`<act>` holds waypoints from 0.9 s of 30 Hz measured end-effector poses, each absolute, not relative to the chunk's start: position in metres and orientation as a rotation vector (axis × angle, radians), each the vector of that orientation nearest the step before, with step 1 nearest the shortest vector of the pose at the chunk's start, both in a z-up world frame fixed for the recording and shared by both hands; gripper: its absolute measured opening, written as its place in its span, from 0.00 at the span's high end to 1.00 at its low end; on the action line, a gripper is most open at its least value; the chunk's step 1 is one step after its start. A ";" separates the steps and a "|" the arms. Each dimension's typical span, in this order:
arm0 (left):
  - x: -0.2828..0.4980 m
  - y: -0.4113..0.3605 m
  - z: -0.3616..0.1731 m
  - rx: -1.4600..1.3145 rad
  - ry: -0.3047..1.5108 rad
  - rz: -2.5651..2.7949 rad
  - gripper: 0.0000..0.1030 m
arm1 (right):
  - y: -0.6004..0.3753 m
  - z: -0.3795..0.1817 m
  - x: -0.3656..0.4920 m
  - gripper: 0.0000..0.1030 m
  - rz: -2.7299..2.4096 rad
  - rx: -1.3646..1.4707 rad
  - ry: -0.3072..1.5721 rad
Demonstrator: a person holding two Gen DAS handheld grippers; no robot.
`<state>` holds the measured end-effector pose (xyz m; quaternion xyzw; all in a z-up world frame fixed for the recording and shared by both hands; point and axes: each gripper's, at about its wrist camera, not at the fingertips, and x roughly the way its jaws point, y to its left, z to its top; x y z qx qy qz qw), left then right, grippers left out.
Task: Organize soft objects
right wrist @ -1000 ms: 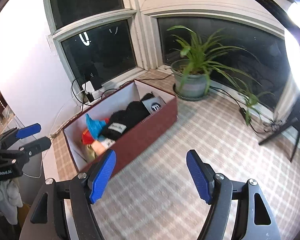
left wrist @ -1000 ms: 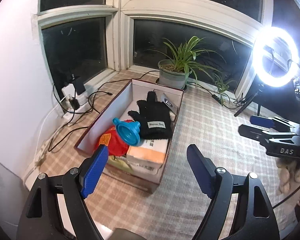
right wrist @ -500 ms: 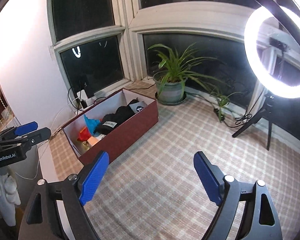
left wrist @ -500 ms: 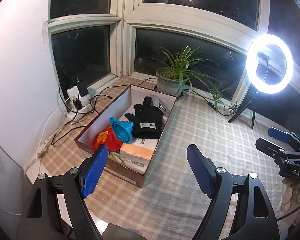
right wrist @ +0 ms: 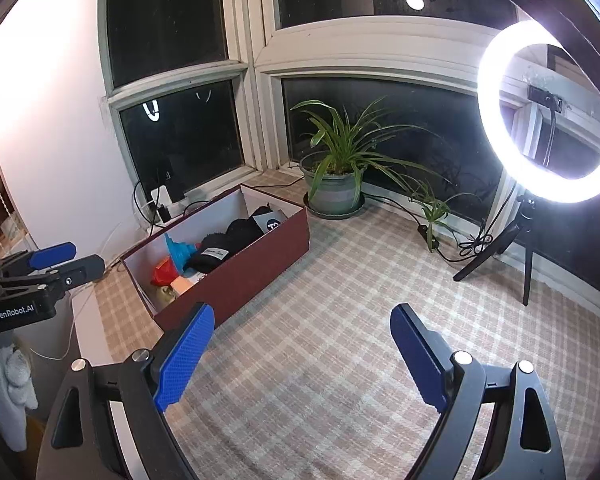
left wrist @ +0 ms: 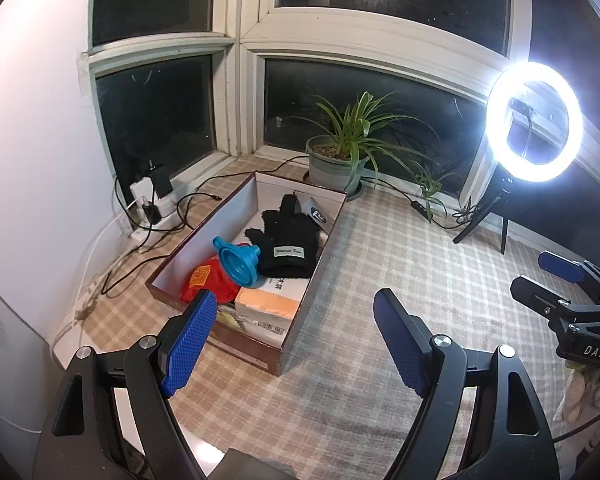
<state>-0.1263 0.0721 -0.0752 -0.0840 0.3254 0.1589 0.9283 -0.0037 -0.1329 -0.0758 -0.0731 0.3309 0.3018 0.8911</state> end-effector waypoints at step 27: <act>-0.122 0.069 -0.077 -0.162 0.674 0.313 0.22 | -0.142 -0.084 -0.003 0.15 0.606 -0.121 0.709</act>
